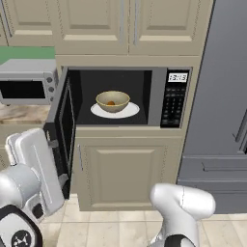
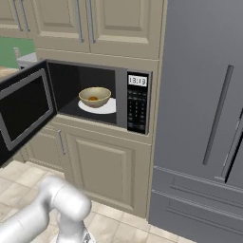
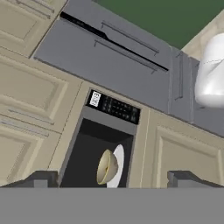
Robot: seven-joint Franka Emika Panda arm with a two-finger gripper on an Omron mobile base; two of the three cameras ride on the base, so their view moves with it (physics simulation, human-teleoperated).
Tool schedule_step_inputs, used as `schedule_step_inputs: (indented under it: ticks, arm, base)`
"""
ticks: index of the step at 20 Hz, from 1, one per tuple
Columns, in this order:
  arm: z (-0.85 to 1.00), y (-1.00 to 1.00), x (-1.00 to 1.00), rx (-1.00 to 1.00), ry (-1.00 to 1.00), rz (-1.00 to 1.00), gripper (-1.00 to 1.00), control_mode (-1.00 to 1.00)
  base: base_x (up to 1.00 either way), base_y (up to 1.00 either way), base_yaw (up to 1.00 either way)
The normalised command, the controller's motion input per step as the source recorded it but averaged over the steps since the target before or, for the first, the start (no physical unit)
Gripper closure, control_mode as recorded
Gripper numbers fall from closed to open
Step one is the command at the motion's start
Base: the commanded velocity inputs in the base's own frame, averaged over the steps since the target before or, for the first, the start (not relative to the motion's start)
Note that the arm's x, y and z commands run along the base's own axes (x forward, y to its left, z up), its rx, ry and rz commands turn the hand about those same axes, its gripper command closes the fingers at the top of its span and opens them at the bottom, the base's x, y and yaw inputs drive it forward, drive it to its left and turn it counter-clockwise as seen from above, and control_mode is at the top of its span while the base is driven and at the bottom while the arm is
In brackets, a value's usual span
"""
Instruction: Pick the mushroom from the sink and place it in the bowl. Then pick the bowl and place it in the microwave. Then close the microwave door and press the start button.
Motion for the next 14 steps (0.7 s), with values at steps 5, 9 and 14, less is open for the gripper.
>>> schedule_step_inputs:
  ticks: [5,9,14]
  arm:
    - [-0.67,0.63,0.89,-0.04,0.00,-0.06,-1.00,-1.00]
    - [-0.73,0.59,0.96,-0.03,0.00,-0.03,-1.00,-1.00]
    - [-0.59,0.44,0.77,-0.02,0.00,-0.01,-1.00,-1.00]
  base:
    - [0.00,0.00,0.00]
    - [0.00,0.00,0.00]
    - [0.00,0.00,0.00]
